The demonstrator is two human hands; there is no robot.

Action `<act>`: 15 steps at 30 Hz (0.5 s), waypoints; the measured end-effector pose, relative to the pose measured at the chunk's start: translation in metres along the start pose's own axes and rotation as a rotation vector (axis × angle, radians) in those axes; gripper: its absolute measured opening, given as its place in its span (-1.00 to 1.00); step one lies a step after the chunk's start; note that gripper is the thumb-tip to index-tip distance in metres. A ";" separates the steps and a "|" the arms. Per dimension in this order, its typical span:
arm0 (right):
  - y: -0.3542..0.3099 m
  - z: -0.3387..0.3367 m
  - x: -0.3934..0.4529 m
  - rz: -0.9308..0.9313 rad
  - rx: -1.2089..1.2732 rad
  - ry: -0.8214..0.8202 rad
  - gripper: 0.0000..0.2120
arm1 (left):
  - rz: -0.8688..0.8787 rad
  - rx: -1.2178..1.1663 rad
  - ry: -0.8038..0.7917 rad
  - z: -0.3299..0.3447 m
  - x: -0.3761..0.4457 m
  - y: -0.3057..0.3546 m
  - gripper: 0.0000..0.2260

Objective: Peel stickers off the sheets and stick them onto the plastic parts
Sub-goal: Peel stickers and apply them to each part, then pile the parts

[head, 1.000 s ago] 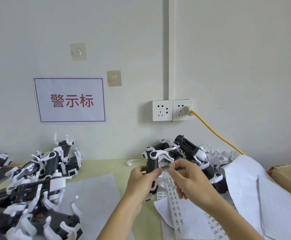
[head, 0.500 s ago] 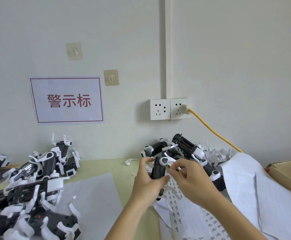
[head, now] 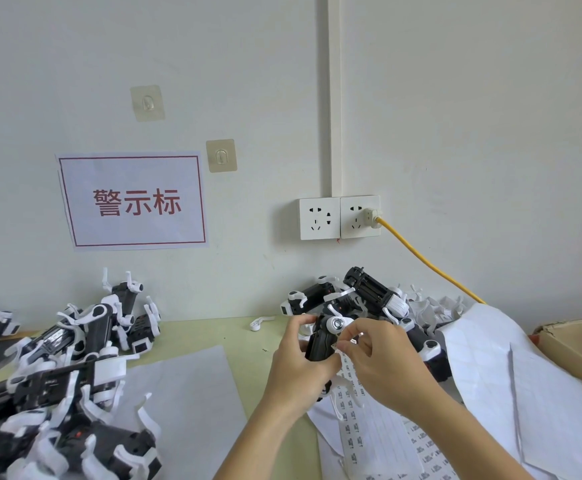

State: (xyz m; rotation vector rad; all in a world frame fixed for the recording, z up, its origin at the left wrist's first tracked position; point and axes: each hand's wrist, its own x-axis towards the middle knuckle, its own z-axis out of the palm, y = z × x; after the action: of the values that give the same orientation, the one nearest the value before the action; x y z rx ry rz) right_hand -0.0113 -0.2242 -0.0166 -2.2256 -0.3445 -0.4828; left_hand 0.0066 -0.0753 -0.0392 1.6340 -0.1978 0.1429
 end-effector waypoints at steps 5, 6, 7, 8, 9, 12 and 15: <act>-0.001 -0.001 0.000 -0.005 -0.044 0.001 -0.77 | -0.004 -0.028 -0.031 0.000 0.002 -0.002 -0.50; -0.001 -0.001 -0.001 -0.008 -0.053 0.002 -0.77 | -0.001 -0.033 -0.031 0.000 0.002 -0.002 -0.52; -0.002 -0.001 -0.001 -0.011 -0.062 0.003 -0.77 | 0.001 -0.035 -0.028 0.000 0.002 -0.002 -0.54; -0.002 -0.001 -0.001 -0.012 -0.073 0.005 -0.77 | 0.003 -0.035 -0.024 0.000 0.002 -0.002 -0.56; -0.002 -0.001 -0.001 -0.012 -0.084 0.007 -0.77 | 0.004 -0.035 -0.021 0.000 0.002 -0.002 -0.58; -0.004 -0.001 -0.001 -0.013 -0.109 0.018 -0.77 | 0.007 -0.044 -0.015 0.001 0.001 0.000 -0.63; -0.004 -0.001 -0.001 -0.024 -0.125 0.023 -0.78 | 0.012 -0.047 -0.017 0.002 0.000 0.002 -0.66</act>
State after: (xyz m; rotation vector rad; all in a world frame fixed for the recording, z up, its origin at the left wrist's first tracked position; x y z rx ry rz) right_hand -0.0143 -0.2229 -0.0135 -2.3373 -0.3371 -0.5564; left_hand 0.0058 -0.0769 -0.0370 1.5881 -0.2224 0.1320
